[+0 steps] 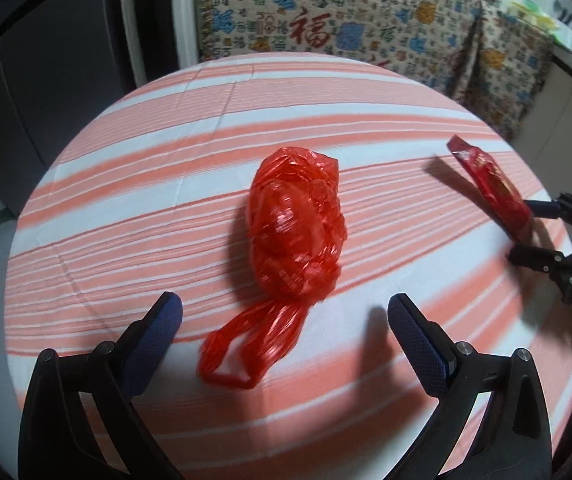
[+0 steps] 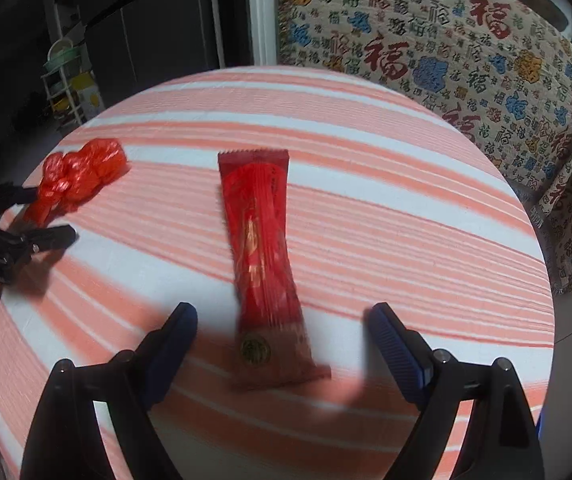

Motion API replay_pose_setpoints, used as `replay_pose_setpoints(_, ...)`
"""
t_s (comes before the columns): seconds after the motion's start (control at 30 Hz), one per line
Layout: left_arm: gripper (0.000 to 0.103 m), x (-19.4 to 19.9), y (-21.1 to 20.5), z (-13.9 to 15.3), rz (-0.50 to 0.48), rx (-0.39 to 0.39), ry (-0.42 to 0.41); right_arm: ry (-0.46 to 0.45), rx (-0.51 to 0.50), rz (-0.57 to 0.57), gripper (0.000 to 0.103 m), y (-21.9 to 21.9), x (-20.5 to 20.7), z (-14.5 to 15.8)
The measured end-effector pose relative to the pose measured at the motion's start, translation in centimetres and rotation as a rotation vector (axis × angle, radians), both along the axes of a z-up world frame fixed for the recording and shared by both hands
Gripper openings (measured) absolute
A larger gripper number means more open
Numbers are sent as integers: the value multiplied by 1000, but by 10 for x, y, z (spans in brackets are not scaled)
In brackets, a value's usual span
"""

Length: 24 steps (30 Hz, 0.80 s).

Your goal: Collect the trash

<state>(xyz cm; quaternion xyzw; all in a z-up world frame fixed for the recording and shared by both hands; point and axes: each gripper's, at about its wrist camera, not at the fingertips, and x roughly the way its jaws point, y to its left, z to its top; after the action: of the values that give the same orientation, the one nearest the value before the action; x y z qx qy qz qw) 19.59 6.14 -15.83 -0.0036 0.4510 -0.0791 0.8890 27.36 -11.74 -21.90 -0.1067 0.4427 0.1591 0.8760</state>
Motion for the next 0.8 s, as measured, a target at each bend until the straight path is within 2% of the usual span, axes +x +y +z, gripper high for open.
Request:
replay_pose_setpoints(0.07, 102, 0, 2, 8, -31, -1, -9, 55, -14, 18, 91, -6, -4, 1)
replay_pose_setpoints(0.13, 102, 5, -3, 19, -48, 20, -34, 100, 16, 27, 89, -12, -4, 6)
replay_pose_setpoints(0.27, 101, 31, -14, 28, -79, 34, -3, 96, 38, 35, 89, -5, 9, 30)
replay_pose_setpoints(0.43, 82, 56, -27, 19, -126, 103, 71, 147, -30, 57, 89, 22, 39, 40)
replay_pose_setpoints(0.47, 73, 57, -28, 17, -135, 118, 82, 166, -38, 60, 86, 25, 44, 37)
replay_pose_setpoints(0.5, 50, 57, -30, 16, -143, 128, 88, 193, -46, 64, 72, 28, 49, 33)
replay_pose_setpoints(0.53, 45, 57, -31, 16, -153, 134, 95, 221, -54, 64, 38, 29, 54, 28)
replay_pose_setpoints(0.57, 45, 54, -31, 18, -150, 131, 88, 256, -63, 57, 18, 31, 57, 23)
replay_pose_setpoints(0.6, 44, 51, -29, 23, -141, 117, 70, 264, -67, 42, 15, 29, 57, 22)
replay_pose_setpoints(0.8, 42, 31, -40, 61, -149, -7, -20, 168, 25, -3, 15, 3, 28, 57)
